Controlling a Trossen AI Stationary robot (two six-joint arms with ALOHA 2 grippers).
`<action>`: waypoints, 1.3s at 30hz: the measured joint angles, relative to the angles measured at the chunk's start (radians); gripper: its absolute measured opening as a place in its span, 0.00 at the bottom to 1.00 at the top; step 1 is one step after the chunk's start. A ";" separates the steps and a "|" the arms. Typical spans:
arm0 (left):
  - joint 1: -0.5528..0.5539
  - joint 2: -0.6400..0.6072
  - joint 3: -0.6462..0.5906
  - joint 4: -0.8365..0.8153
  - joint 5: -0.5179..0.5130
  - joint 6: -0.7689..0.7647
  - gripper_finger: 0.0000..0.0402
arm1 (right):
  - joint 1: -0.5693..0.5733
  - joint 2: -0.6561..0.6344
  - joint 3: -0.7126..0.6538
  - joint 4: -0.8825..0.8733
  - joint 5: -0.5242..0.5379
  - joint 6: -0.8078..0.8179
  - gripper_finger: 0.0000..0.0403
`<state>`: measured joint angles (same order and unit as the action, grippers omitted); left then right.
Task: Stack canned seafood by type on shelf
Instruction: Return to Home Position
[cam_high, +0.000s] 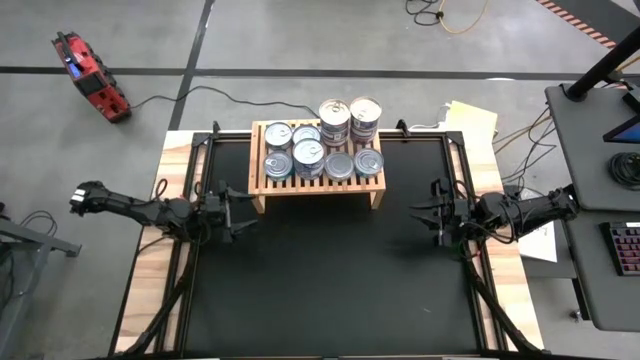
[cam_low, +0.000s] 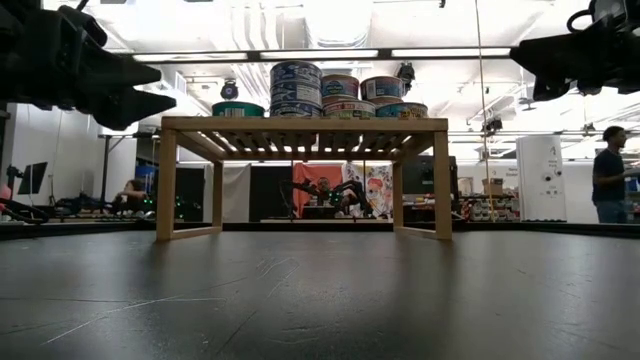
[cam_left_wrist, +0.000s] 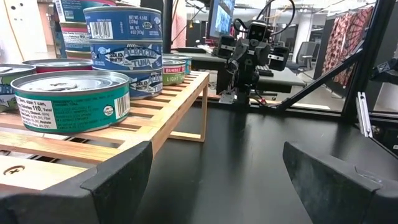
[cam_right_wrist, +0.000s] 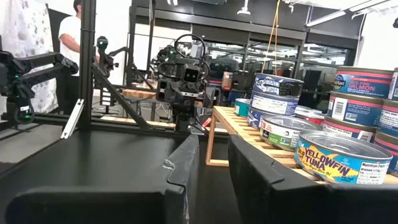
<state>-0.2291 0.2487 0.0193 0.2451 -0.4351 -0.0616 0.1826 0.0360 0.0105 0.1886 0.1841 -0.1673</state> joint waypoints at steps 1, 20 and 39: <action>0.000 0.003 0.000 0.000 0.000 0.000 0.86 | 0.000 0.000 0.000 0.000 0.000 0.000 0.18; 0.000 0.049 0.000 0.000 0.000 0.000 0.86 | 0.000 0.000 0.000 0.000 0.000 0.000 0.19; 0.000 0.087 0.000 0.000 0.000 0.000 0.86 | 0.000 0.000 0.000 0.000 0.000 0.000 0.26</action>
<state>-0.2295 0.3356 0.0193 0.2450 -0.4351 -0.0620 0.1829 0.0360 0.0105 0.1886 0.1841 -0.1673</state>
